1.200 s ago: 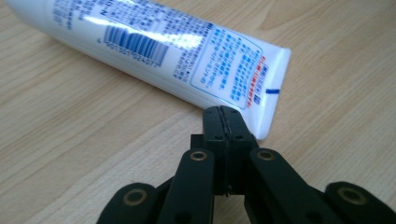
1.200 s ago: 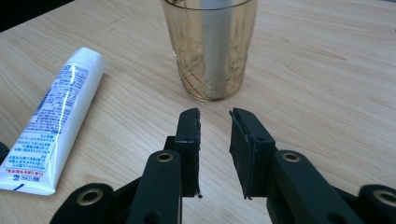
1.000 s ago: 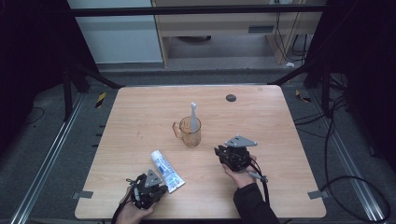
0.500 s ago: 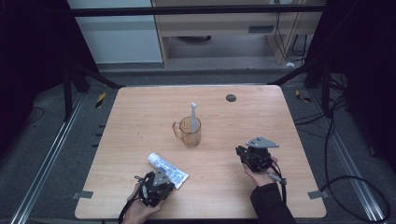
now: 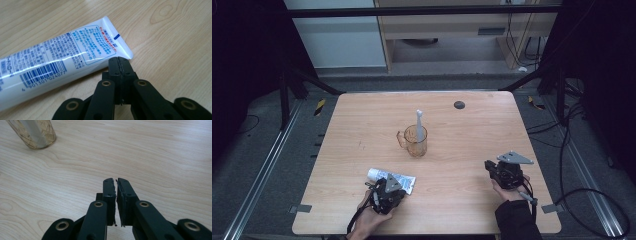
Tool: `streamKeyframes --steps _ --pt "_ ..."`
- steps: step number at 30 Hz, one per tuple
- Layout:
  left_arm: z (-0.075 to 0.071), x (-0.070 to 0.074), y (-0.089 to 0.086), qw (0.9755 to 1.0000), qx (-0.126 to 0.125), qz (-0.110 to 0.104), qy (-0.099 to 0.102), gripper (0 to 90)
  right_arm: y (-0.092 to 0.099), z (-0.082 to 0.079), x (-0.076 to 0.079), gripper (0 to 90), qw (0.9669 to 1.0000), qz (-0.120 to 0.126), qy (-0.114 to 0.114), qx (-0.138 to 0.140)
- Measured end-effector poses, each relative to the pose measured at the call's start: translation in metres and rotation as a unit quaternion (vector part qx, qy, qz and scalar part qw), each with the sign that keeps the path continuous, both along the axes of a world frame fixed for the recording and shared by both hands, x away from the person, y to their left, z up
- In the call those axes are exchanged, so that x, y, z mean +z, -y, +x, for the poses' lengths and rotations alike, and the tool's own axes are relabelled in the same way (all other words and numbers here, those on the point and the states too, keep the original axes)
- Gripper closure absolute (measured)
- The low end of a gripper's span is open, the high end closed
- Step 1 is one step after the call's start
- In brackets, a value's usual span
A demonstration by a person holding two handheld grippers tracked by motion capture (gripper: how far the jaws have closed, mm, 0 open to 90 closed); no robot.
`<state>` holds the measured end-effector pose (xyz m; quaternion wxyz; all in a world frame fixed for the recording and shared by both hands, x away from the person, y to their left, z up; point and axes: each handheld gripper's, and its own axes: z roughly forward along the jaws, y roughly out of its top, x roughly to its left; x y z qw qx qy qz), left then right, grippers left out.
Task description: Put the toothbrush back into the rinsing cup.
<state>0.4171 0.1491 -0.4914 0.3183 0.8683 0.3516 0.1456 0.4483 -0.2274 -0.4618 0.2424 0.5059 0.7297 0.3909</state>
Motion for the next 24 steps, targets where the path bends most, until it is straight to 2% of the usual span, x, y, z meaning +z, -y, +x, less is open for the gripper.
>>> streamKeyframes --steps 8,14,17,19,24 --pt "0.013 0.0 0.008 1.0 0.002 0.001 0.005 89.5 0.005 0.001 -0.003 85.9 1.0 0.0 -0.001 -0.009" --pt "0.018 0.002 0.008 0.9999 0.006 -0.005 0.007 89.5 0.006 0.002 -0.005 86.3 0.9999 -0.001 -0.006 -0.011" --pt "0.017 0.011 0.002 0.9998 0.004 -0.015 0.013 89.5 0.006 0.002 -0.006 86.5 0.9999 -0.006 -0.004 -0.01" --pt "0.017 0.021 -0.006 0.9993 0.011 -0.025 0.026 89.5 0.006 0.002 -0.006 86.6 0.9999 -0.006 -0.004 -0.011" --pt "0.034 0.038 -0.035 0.9972 0.046 -0.037 0.045 89.5 0.006 0.002 -0.006 86.7 0.9999 -0.007 -0.004 -0.012"
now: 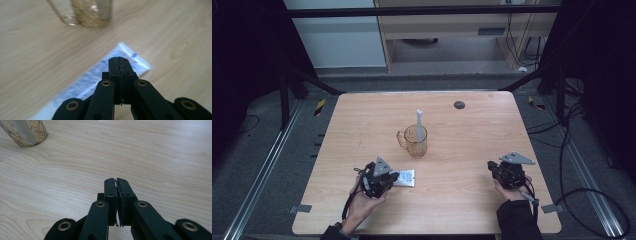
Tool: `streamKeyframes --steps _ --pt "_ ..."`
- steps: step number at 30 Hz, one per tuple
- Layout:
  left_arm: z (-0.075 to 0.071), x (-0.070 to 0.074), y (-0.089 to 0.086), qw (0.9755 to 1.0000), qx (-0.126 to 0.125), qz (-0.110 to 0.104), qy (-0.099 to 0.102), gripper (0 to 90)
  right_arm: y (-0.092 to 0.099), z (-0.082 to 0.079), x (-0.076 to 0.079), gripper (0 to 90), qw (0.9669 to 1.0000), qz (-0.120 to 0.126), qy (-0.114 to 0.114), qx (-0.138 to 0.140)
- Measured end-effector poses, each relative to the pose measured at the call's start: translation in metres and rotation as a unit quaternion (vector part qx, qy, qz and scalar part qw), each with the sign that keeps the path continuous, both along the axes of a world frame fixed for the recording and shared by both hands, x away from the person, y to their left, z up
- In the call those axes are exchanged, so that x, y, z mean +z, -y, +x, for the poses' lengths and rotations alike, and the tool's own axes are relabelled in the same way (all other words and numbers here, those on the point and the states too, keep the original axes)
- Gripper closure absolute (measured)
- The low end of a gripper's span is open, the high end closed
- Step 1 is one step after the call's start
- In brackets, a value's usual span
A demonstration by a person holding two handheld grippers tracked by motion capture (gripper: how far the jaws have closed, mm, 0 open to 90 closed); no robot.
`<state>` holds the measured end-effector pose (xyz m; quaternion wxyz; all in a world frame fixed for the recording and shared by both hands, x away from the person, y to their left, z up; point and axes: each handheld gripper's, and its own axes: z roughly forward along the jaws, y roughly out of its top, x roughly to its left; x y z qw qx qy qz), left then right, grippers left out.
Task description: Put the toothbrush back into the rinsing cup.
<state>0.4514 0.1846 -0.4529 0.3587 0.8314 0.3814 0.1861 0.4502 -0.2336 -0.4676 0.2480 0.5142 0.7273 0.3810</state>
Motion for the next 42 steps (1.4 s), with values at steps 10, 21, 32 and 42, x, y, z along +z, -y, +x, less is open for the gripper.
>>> streamKeyframes --steps 10,21,32,42 --pt "0.036 -0.01 -0.043 0.9986 0.042 0.015 -0.029 89.5 0.0 0.0 -0.001 86.8 1.0 -0.002 -0.002 -0.002" --pt "0.035 -0.014 -0.042 0.998 0.027 0.03 -0.048 89.5 -0.002 0.001 -0.002 86.7 1.0 -0.004 -0.005 -0.001" --pt "0.02 -0.015 -0.046 0.9976 0.032 0.041 -0.047 89.5 0.006 -0.001 -0.001 86.7 0.9999 0.007 -0.002 -0.007" --pt "0.012 -0.016 -0.047 0.9975 0.03 0.037 -0.051 89.5 0.008 -0.001 -0.002 86.7 0.9999 0.008 -0.003 -0.01"
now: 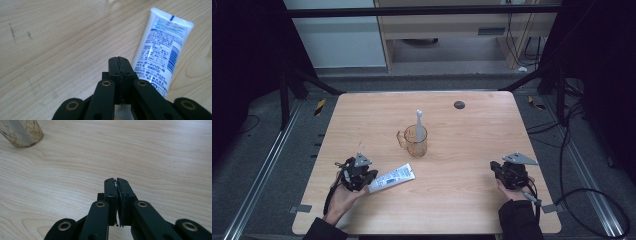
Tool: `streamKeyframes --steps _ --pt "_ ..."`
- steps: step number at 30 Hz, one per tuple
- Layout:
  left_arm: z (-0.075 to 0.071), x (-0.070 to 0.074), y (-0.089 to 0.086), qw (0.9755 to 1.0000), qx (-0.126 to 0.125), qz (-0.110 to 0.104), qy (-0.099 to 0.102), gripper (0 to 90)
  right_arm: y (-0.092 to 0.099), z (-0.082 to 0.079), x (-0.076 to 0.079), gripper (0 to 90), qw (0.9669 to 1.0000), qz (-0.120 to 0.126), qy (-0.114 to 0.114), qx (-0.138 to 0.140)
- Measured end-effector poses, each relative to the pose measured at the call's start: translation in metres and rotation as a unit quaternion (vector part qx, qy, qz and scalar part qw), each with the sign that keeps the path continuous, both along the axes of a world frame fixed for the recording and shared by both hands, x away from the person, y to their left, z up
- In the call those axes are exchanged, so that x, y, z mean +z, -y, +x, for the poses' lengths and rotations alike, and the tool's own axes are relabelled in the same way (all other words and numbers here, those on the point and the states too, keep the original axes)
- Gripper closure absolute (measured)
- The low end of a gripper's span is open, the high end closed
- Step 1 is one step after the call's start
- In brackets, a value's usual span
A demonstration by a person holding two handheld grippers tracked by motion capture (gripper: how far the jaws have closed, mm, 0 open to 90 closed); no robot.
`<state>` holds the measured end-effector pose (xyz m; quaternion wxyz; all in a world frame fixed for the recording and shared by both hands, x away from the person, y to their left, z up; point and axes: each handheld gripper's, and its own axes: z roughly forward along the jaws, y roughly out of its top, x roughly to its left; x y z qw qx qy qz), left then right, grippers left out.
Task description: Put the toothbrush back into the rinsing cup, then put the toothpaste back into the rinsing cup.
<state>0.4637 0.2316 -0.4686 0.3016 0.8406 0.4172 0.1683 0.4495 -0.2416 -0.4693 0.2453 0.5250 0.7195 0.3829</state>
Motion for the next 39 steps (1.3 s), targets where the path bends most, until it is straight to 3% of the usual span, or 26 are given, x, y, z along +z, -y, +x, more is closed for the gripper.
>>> streamKeyframes --steps 15,25,30,34,39 --pt "-0.015 -0.003 -0.005 0.9999 -0.008 -0.004 -0.007 89.5 0.001 0.0 0.001 87.0 1.0 0.001 0.003 -0.007" --pt "-0.013 0.019 -0.009 0.9997 0.002 -0.02 0.015 88.5 0.006 -0.001 0.003 87.2 0.9999 0.006 0.009 -0.013" --pt "-0.012 0.028 -0.006 0.9995 0.001 -0.018 0.025 82.8 0.005 -0.001 0.005 86.3 0.9998 0.009 0.01 -0.014" --pt "-0.008 0.031 -0.005 0.9993 0.005 -0.03 0.023 76.2 0.006 -0.002 0.005 85.2 0.9997 0.012 0.015 -0.014" --pt "-0.003 0.041 0.002 0.999 0.001 -0.033 0.03 64.3 0.007 -0.001 0.005 83.5 0.9998 0.008 0.013 -0.013"
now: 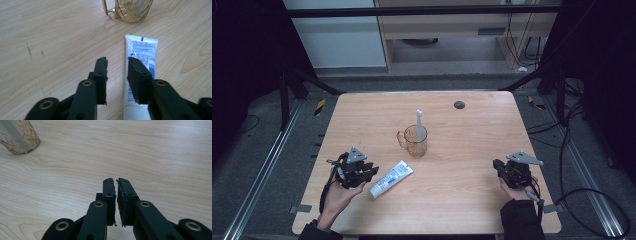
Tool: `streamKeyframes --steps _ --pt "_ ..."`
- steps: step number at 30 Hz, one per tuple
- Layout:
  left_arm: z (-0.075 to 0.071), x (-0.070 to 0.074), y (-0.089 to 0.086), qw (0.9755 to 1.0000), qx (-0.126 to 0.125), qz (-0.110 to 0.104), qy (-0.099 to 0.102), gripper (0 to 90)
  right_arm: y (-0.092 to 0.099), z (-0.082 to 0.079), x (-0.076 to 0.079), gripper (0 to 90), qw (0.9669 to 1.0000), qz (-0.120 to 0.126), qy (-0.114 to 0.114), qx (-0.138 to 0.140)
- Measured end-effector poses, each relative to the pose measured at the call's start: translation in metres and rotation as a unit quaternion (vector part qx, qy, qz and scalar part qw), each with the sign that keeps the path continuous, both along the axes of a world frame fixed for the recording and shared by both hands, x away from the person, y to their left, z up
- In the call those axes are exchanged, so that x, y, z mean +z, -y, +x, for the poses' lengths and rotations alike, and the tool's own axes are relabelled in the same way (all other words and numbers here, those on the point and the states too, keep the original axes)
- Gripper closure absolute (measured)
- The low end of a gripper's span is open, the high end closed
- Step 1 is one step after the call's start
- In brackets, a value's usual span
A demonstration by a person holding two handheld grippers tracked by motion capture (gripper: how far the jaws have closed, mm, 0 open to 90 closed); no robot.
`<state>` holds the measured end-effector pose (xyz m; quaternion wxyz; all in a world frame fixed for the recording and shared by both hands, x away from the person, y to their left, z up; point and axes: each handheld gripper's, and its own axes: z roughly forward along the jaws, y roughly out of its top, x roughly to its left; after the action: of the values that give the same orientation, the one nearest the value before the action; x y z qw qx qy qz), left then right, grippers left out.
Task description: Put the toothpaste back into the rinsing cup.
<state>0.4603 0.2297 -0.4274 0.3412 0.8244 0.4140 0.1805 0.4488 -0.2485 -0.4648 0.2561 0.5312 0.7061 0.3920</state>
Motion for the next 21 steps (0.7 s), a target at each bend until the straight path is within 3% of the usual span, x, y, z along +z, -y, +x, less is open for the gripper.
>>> streamKeyframes --steps 5,12,21 --pt "0.009 0.01 0.009 0.9999 -0.01 -0.001 0.003 57.1 0.002 0.0 0.001 80.4 1.0 0.001 0.002 -0.004" --pt "0.016 0.02 0.021 0.9993 -0.034 0.016 -0.003 52.0 0.001 0.002 0.0 75.5 1.0 -0.005 -0.004 -0.005" --pt "0.019 0.015 0.03 0.9974 -0.054 0.038 -0.027 47.3 0.002 0.003 -0.001 72.5 0.9999 -0.012 -0.006 -0.003"
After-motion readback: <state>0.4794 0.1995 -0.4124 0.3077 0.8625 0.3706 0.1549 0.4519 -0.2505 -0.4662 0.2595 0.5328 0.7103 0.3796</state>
